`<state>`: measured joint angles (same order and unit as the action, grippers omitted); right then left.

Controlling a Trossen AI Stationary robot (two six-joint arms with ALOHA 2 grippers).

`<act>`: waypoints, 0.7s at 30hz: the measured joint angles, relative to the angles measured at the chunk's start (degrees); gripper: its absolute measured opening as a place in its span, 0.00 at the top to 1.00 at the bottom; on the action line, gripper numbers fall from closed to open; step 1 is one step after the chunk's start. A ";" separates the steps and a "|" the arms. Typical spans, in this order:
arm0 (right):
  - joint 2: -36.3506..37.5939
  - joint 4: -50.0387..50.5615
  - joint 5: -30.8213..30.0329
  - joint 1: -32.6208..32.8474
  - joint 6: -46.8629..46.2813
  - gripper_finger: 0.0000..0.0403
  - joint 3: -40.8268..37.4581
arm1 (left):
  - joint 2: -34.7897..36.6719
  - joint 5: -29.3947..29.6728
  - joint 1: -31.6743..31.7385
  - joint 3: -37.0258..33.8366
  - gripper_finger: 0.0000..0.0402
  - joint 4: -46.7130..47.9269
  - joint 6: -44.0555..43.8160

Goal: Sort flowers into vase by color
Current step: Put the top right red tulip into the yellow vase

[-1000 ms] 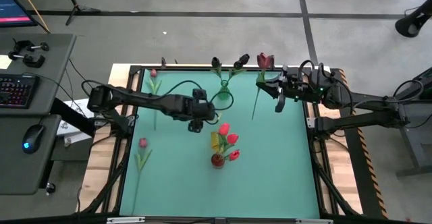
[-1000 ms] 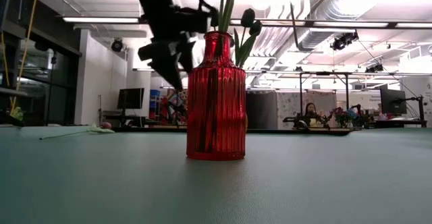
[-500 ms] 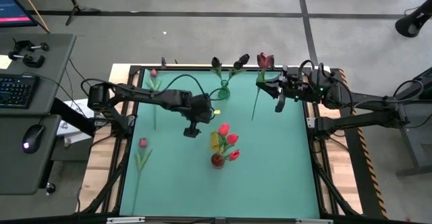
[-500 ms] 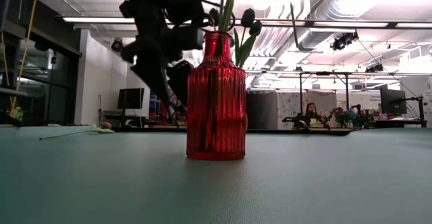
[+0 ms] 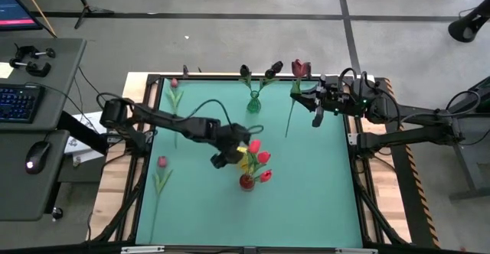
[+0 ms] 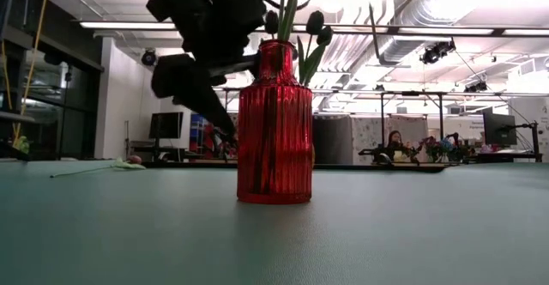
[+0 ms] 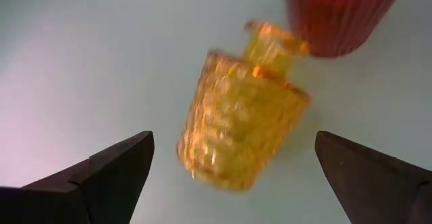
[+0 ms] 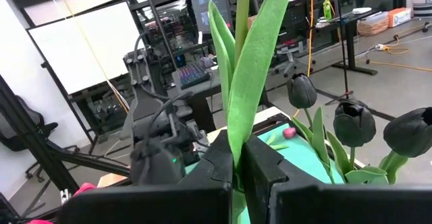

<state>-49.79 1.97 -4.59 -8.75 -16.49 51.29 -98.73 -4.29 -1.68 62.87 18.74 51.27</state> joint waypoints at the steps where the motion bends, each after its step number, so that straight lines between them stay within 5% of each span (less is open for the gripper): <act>1: 0.00 0.02 0.01 0.00 0.00 1.00 0.00 | -0.31 0.00 -0.56 0.05 0.01 -0.67 1.52; 11: -0.01 0.18 0.01 0.00 -1.33 1.00 0.00 | -5.63 3.86 -1.83 0.15 0.01 -6.70 9.23; 21: -0.01 0.12 0.39 0.06 -1.51 1.00 0.00 | -11.10 5.88 -1.80 0.17 0.01 -9.59 6.06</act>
<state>-49.80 2.09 -4.20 -8.70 -18.00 51.29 -109.82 1.59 -3.47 63.05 9.15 57.33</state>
